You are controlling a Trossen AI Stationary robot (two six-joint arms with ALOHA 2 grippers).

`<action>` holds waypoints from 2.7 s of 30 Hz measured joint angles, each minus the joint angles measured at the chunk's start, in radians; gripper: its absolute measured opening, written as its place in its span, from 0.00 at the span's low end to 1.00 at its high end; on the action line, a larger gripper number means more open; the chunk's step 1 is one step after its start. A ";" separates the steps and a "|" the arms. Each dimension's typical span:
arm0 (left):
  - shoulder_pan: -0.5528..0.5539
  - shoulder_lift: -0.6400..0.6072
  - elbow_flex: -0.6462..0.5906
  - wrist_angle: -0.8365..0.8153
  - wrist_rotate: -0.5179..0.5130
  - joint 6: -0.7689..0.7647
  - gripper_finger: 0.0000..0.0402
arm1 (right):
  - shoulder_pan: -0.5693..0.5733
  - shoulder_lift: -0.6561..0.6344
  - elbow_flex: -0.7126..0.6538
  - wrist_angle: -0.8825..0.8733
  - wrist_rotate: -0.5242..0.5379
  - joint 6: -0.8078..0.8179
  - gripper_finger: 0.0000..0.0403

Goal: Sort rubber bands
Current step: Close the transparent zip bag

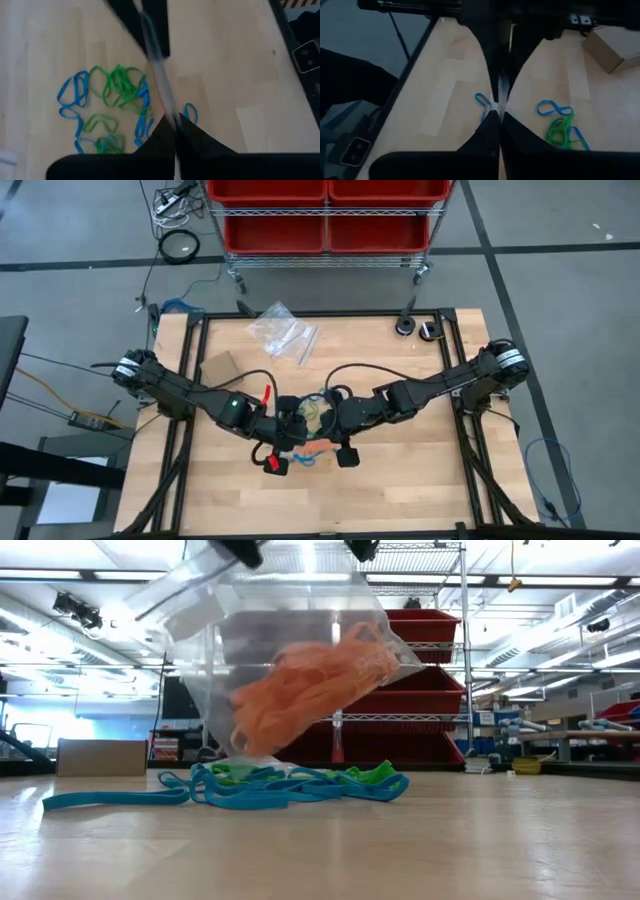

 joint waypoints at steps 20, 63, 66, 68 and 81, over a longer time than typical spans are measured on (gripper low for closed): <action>-0.018 -0.006 -0.094 0.011 0.009 -0.053 0.00 | 0.018 -0.044 -0.004 -0.033 -0.028 0.045 0.12; -0.033 -0.041 -0.080 0.160 -0.044 -0.021 0.00 | 0.016 0.036 -0.005 0.048 -0.010 0.056 0.16; -0.033 -0.041 -0.081 0.165 -0.044 -0.021 0.00 | 0.014 0.036 -0.005 0.047 -0.011 0.053 0.09; -0.033 -0.041 -0.081 0.166 -0.044 -0.021 0.00 | 0.014 0.036 -0.005 0.040 -0.011 0.043 0.03; -0.033 -0.041 -0.081 0.110 0.005 -0.030 0.04 | 0.011 0.036 -0.005 0.030 -0.008 0.035 0.00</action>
